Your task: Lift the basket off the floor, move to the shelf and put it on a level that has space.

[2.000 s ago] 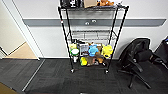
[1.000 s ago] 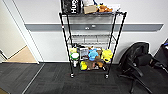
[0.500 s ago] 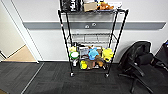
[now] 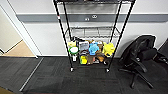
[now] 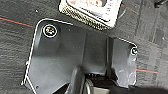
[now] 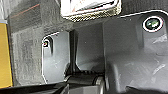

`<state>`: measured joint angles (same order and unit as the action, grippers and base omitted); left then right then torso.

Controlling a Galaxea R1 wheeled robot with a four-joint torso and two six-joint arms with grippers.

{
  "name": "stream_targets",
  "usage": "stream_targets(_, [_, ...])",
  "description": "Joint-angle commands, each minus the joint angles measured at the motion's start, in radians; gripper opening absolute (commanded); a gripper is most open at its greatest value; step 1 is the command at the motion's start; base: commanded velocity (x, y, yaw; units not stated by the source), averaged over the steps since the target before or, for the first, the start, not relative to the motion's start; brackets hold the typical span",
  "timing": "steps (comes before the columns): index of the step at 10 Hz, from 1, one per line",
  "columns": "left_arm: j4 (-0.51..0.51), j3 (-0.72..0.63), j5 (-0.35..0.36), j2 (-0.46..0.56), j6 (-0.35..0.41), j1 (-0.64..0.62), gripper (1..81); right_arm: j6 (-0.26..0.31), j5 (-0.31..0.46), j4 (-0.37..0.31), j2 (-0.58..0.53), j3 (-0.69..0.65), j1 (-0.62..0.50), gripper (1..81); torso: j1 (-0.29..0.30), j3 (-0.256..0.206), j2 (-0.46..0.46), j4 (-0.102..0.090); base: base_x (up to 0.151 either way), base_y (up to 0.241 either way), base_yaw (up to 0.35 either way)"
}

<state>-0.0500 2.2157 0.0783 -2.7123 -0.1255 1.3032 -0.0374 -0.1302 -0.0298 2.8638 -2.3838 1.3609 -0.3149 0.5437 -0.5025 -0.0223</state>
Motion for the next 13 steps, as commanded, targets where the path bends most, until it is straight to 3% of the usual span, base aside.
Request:
stream_targets(1, [-0.010,0.015,-0.063,0.017,-0.016,-0.075,81.1,0.002,0.057,0.002,-0.021,0.005,-0.031,81.1,-0.063,-0.001,-0.097,0.000,0.000,0.000,0.000])
stream_targets(7, [-0.014,-0.047,-0.069,0.069,-0.034,-0.092,81.1,0.007,0.057,0.014,-0.180,0.233,-0.031,81.1,-0.188,0.012,-0.297,0.000,0.000,0.000,0.000])
stream_targets(11, [-0.013,-0.044,-0.064,0.066,-0.032,-0.091,81.1,0.005,0.057,0.013,-0.183,0.236,-0.028,81.1,-0.272,0.012,-0.431,0.000,0.000,0.000,0.000])
stream_targets(12, [-0.013,-0.042,-0.064,0.066,-0.032,-0.091,81.1,0.002,0.057,0.013,-0.183,0.235,-0.028,81.1,-0.294,0.067,-0.465,0.000,0.000,0.000,0.000])
stream_targets(13, [-0.014,-0.042,-0.064,0.066,-0.032,-0.091,81.1,-0.001,0.057,0.013,-0.185,0.235,-0.030,81.1,-0.312,0.090,-0.496,0.000,0.000,0.000,0.000])
